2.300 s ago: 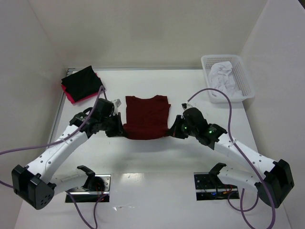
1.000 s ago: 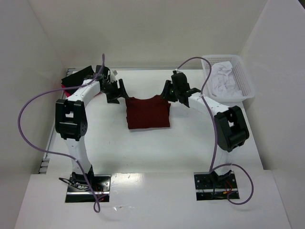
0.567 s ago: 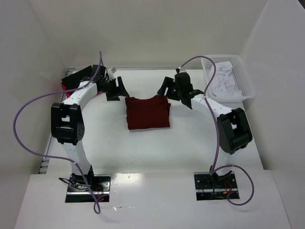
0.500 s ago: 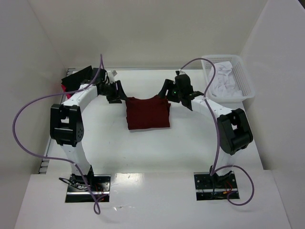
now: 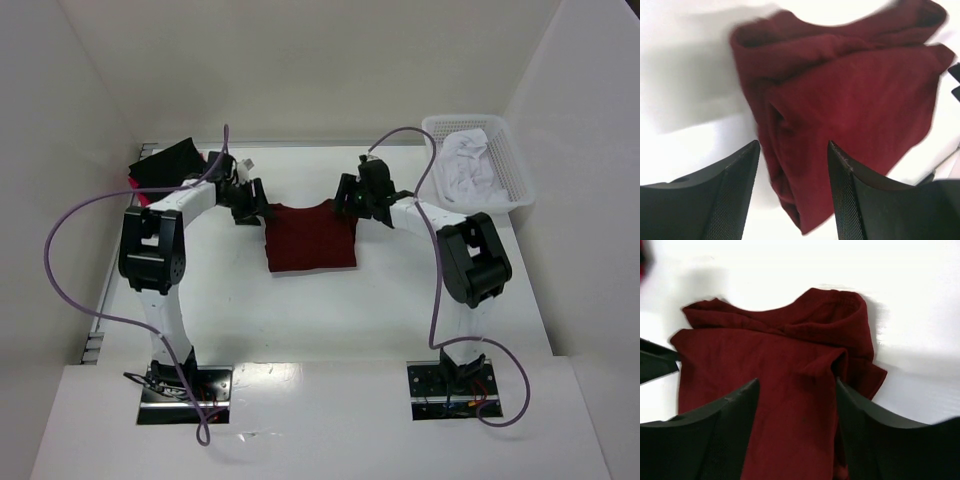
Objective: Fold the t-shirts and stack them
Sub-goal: Fold the long partially folded tshirt into a neat square
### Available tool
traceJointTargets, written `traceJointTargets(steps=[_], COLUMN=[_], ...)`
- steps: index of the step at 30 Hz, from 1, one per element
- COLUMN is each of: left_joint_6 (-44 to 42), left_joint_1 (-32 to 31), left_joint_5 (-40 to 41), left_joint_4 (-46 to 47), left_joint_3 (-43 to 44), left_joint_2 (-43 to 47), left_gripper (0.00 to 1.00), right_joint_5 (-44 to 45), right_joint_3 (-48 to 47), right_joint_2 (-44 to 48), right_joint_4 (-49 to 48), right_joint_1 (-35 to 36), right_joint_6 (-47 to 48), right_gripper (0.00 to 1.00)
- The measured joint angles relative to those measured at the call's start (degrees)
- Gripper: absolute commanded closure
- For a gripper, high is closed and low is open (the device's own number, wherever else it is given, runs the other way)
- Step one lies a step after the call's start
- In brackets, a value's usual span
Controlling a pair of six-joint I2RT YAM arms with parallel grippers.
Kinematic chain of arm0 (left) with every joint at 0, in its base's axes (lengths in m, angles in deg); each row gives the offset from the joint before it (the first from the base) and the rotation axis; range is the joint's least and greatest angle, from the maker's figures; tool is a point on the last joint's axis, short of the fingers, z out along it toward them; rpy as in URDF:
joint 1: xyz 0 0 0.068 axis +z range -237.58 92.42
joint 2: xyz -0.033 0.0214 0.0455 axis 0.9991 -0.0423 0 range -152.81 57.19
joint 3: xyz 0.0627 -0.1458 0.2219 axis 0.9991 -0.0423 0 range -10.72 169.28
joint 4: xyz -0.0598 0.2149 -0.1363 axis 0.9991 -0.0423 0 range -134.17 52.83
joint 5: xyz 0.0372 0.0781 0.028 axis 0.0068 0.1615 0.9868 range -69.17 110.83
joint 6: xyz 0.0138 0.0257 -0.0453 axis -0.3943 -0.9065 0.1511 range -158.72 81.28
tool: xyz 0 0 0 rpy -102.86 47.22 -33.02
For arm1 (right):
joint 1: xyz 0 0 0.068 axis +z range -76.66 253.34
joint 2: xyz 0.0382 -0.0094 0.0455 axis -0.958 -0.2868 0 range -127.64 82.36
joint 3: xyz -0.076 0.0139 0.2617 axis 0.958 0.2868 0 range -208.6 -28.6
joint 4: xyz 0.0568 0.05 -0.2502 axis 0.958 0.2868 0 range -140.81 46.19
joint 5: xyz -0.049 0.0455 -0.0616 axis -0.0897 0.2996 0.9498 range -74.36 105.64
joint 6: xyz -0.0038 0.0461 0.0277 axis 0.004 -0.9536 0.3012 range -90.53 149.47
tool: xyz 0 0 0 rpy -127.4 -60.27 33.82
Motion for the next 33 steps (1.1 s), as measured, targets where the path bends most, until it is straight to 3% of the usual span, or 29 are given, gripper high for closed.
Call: traceJointTargets(steps=[4,7,9,11,13,19,21,33], left_joint_6=[-0.1,-0.6,-1.1,-1.3,-1.3,-1.3,-1.3,-0.9], left_joint_1=[0.5,0.7,0.9,1.0,1.0,1.0,1.0,1.0], left_joint_5=[0.4,0.5,0.5,0.3,0.0,-0.3,-0.6,-2.5], left_joint_4=[-0.1,-0.4,-0.5,-0.5,-0.5,-0.9,-1.1,-1.3], left_joint_3=[2.8,5.8,7.8,9.8,11.8,13.5,13.7,20.5], left_joint_2=[-3.7,-6.1,-7.3,-8.3,-9.3,-9.8,-9.8,-14.4], left_gripper=[0.39,0.51,0.63,0.71,0.73,0.89,0.89,0.93], right_joint_5=[0.0,0.0,0.0,-0.1,-0.1,0.0,0.0,-0.3], right_joint_3=[-2.3,-4.6,-6.3,-8.0,-9.5,-11.3,-11.3,-13.4], right_joint_2=[-4.1,-7.3,-8.8,-9.6,-10.3,-10.7,-10.7,-11.7], right_joint_4=[0.1,0.4,0.6,0.8,1.0,1.2,1.2,1.1], right_joint_1=[0.0,0.0,0.0,-0.1,-0.2,-1.9,-2.7,-4.6], right_joint_6=[0.5,1.2,1.4,1.6,1.8,2.3,2.5,2.8], right_gripper=[0.45,0.64,0.76,0.82,0.87,0.87,0.83,0.80])
